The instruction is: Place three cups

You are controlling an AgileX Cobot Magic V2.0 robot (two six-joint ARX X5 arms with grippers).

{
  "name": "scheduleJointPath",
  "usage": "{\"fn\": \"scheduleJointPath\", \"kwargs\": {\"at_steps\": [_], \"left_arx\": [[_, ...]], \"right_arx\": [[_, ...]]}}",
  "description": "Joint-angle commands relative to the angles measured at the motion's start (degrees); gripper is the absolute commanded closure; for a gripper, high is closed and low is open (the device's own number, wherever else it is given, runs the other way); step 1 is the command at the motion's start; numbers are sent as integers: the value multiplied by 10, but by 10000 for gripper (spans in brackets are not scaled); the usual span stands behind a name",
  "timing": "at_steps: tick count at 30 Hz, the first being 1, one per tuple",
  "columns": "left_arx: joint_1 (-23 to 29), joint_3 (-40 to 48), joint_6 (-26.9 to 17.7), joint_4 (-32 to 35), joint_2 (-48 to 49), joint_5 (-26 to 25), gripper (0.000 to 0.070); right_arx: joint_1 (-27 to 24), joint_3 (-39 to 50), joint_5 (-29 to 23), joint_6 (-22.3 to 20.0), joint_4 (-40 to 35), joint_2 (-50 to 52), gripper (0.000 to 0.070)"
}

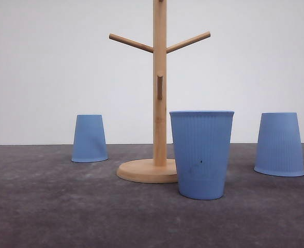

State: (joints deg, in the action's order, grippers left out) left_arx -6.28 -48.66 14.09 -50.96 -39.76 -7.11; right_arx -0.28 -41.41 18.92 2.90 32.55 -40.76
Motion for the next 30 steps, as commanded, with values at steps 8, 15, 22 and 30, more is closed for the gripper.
{"fn": "scheduleJointPath", "kwargs": {"at_steps": [8, 15, 22, 30], "left_arx": [[-94, -34, -53, 12, -41, -3, 697], [-130, -34, -96, 23, -43, -2, 696], [-133, -38, -90, 26, -43, -7, 121], [-132, -60, -38, 53, -81, -2, 153]], "right_arx": [[117, -7, -24, -36, -14, -36, 693], [161, -7, -25, -50, -13, -36, 667], [166, -7, -25, -48, -14, -36, 371], [166, -7, -25, -48, -16, -33, 371]]}}
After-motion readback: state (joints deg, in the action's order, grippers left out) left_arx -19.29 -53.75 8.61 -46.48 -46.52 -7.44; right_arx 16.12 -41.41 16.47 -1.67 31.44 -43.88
